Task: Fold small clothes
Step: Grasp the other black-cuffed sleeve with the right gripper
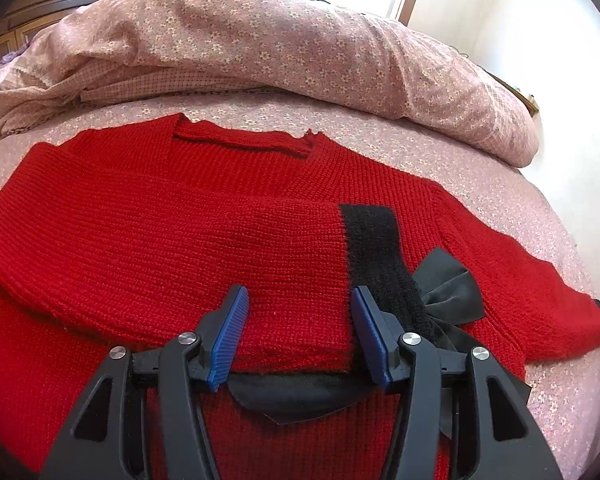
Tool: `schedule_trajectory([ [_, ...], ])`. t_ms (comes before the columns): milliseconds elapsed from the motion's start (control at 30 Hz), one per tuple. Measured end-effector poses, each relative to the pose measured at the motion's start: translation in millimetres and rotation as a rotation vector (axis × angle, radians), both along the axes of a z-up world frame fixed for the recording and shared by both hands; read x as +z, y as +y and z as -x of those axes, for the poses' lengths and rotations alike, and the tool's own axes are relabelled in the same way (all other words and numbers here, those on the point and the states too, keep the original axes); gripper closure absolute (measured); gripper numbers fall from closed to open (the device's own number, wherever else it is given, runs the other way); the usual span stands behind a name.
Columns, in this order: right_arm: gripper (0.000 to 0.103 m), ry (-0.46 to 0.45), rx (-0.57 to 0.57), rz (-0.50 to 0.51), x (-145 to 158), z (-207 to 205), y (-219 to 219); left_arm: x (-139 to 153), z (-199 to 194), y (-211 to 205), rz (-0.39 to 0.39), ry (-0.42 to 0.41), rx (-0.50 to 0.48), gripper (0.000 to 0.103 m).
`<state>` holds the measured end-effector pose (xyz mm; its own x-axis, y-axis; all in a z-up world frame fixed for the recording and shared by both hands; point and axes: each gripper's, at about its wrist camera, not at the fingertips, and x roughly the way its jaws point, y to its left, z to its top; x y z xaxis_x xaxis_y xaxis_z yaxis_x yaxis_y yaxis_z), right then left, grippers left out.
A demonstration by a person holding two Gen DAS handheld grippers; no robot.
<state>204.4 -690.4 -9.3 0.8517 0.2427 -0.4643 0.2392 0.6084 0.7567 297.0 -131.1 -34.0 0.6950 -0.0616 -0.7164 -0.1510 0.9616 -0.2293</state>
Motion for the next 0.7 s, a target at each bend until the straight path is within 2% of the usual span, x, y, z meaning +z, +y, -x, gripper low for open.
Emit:
schedule_trajectory([
  [67, 0.002, 0.001, 0.009, 0.008, -0.5, 0.6, 1.6, 0.2, 0.4, 0.4, 0.006, -0.001, 0.0, 0.055],
  [133, 0.012, -0.001, -0.031, -0.016, -3.5, 4.5, -5.3, 0.3, 0.5, 2.3, 0.018, -0.004, -0.001, 0.055],
  [200, 0.026, -0.013, -0.085, -0.064, -8.4, 11.4, -15.1, 0.4, 0.8, 2.1, 0.02, -0.005, -0.002, 0.054],
  [233, 0.036, -0.02, -0.109, -0.096, -12.2, 14.9, -20.3, 0.6, 0.8, 2.4, 0.023, -0.006, -0.004, 0.054],
  [300, 0.075, -0.022, -0.143, -0.143, -18.8, 21.2, -26.4, 0.6, 1.0, 2.9, 0.03, -0.008, -0.006, 0.053],
  [367, 0.081, 0.006, -0.141, -0.166, -26.5, 23.0, -31.2, 0.5, 0.4, 3.9, 0.04, -0.01, -0.014, 0.051],
  [467, 0.086, 0.024, -0.124, -0.099, -18.6, 18.5, -26.2, 1.1, -0.2, 2.7, 0.036, -0.006, -0.014, 0.051],
  [600, 0.086, -0.024, -0.129, -0.03, 12.8, 11.9, -8.7, 10.4, 2.3, 5.9, 0.052, 0.021, -0.034, 0.051],
  [700, 0.086, -0.069, -0.113, 0.033, 42.1, -0.7, 12.5, 31.3, 14.7, 14.3, 0.084, 0.041, -0.096, 0.051],
])
